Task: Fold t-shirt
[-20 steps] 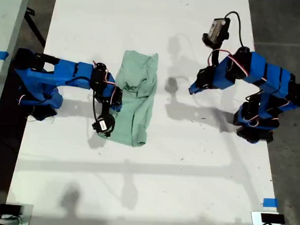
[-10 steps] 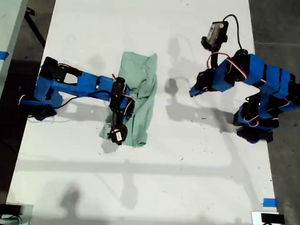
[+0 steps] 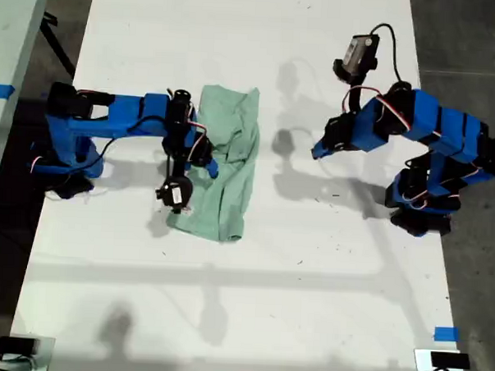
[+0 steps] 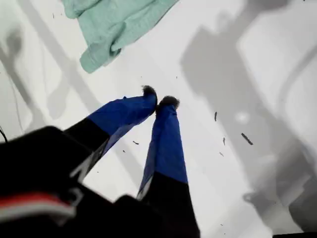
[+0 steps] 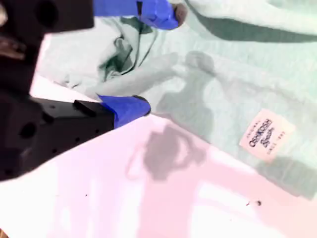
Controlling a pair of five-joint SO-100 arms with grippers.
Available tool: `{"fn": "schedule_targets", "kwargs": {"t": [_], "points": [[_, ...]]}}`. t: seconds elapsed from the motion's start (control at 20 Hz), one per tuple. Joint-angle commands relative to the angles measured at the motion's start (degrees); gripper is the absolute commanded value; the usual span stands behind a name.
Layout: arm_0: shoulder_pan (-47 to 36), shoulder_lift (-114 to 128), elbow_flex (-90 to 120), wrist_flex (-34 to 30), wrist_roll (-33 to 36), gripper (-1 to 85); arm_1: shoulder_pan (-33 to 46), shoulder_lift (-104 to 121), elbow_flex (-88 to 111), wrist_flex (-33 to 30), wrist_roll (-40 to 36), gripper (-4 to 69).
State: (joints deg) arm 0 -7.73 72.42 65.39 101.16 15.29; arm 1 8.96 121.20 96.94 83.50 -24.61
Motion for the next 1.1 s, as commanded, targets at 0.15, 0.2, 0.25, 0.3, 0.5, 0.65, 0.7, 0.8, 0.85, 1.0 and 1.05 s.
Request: {"fn": "schedule_targets", "kwargs": {"t": [0.15,0.2,0.25,0.3,0.5,0.65,0.7,0.8,0.85,1.0,1.05], "points": [[0.8,20.8,10.5,4.0,0.4,28.4,-5.3,2.6,-0.7,-3.5,2.0,5.8],[2.1,23.0,12.8,4.6,-0.3,28.4,-6.7,1.9,-1.0,-4.9,2.4,6.0],[3.8,25.1,15.1,4.7,-1.6,28.4,-7.9,0.6,-1.6,-5.9,2.8,7.3],[6.1,26.9,16.7,4.1,-2.7,28.0,-9.1,-1.5,-2.5,-6.9,3.3,8.4],[13.9,29.0,18.1,2.1,-7.5,27.2,-13.2,-16.2,-10.3,-13.0,5.4,14.6],[16.7,29.0,20.9,-2.3,-7.6,27.4,-15.4,-28.4,-20.2,-14.1,6.6,18.1],[17.2,29.0,21.9,-3.8,-7.8,27.4,-15.9,-31.7,-23.1,-14.1,7.0,19.2],[18.1,29.0,23.5,-6.2,-8.2,27.4,-17.3,-37.4,-27.8,-14.2,8.3,20.8],[18.4,29.0,24.3,-7.2,-8.3,27.5,-17.9,-39.5,-29.5,-14.2,9.0,20.9],[19.0,29.2,26.6,-9.8,-8.5,27.5,-19.6,-44.3,-33.9,-14.2,10.9,21.5],[19.2,29.2,27.4,-10.5,-8.7,27.6,-20.1,-45.9,-35.4,-14.2,11.3,21.6]]}}
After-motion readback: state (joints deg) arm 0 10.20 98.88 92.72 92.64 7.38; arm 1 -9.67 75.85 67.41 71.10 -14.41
